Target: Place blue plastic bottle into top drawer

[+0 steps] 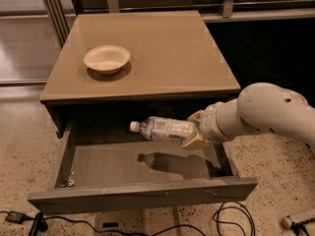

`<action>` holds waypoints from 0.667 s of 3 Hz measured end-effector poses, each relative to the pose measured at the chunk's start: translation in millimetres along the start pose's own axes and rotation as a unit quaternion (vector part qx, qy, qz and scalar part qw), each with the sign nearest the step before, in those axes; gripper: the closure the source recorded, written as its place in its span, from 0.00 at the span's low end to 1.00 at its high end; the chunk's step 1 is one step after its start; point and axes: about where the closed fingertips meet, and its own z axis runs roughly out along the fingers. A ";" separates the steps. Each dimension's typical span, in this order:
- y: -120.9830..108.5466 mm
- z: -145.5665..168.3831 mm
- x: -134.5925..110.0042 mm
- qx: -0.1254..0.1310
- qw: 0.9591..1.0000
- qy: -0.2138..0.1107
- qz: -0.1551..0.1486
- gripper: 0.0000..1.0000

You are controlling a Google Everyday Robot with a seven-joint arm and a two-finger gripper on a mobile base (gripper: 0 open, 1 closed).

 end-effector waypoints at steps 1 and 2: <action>-1.3 17.7 -1.9 -0.007 1.000 0.000 -0.004 1.00; -5.2 56.6 0.8 -0.031 1.000 0.005 -0.003 1.00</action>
Offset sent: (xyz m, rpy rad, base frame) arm 0.0435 0.0328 -0.0619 -0.0133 0.0739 0.0448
